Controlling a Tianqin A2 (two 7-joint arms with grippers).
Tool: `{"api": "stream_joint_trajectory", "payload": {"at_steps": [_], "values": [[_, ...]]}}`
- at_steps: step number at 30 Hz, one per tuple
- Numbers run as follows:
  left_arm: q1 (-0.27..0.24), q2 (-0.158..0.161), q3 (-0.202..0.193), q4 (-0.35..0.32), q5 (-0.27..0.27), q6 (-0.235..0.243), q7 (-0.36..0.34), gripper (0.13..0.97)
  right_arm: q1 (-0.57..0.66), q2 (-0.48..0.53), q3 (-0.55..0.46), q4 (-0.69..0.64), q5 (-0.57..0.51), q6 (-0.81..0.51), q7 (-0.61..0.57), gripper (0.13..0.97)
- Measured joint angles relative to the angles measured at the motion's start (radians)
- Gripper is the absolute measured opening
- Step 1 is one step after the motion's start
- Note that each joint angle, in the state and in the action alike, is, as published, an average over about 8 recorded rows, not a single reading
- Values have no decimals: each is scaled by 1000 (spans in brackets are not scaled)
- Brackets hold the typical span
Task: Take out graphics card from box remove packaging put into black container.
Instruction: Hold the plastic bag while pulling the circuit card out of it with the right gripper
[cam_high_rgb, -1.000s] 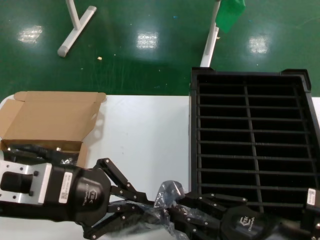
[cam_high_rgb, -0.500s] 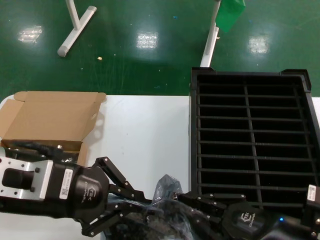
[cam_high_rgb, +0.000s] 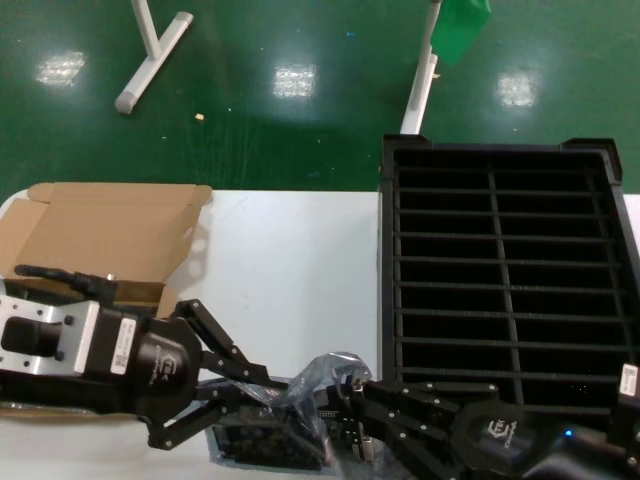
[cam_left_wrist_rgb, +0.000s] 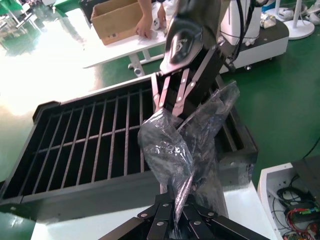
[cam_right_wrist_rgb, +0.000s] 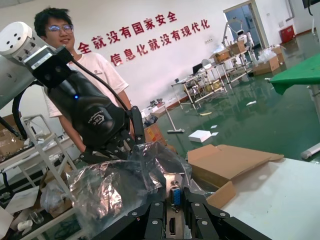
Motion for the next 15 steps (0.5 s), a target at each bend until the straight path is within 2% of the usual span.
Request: {"api": "stream_joint_trajectory", "payload": {"at_steps": [15], "values": [[-15,18,11,59,29,5,31,142,3,9,8,-9,6,-12,0,197]]}}
